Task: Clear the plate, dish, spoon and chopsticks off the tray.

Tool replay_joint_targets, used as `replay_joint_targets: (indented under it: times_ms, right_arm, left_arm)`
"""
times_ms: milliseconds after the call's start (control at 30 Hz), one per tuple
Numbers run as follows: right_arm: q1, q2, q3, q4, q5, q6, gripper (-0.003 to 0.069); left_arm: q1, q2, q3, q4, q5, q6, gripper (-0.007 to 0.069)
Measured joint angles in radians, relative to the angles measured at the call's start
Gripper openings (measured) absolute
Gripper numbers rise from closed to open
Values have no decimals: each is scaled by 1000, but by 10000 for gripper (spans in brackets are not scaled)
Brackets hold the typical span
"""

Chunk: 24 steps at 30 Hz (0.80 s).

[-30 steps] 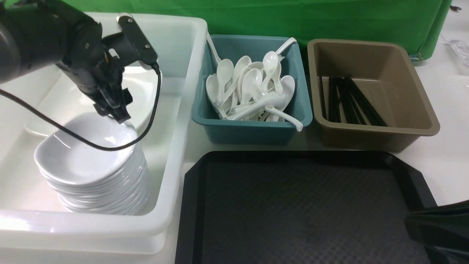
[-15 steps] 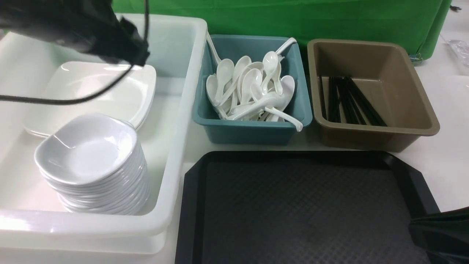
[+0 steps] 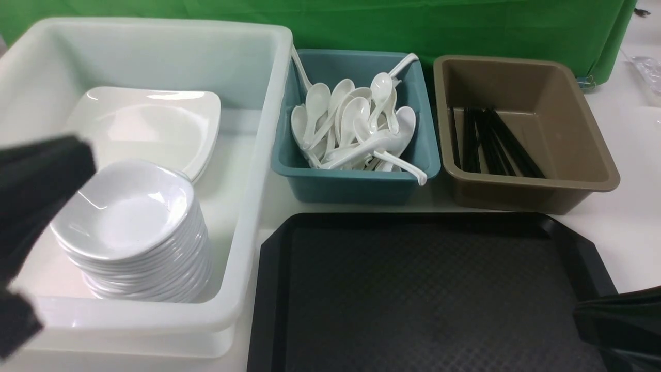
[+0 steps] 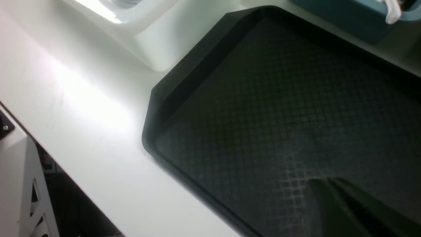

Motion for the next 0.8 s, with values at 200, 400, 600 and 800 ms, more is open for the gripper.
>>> replay_joint_targets:
  times_ms: [200,400,600,800]
  right_arm:
    - [0,0,0,0,-1,0,52]
    - [0,0,0,0,-3,0,65]
    - [-130,-13,0,13,-13,0,76]
    - [-456,-157,97,37,-110,-150,18]
  left_arm:
    - [0,-179,178,0,-62,24,10]
    - [0,-205,285,47,-27,24,10]
    - [0,-205,371,126,31,24,10]
    - [0,-205,404,187,38,25,10]
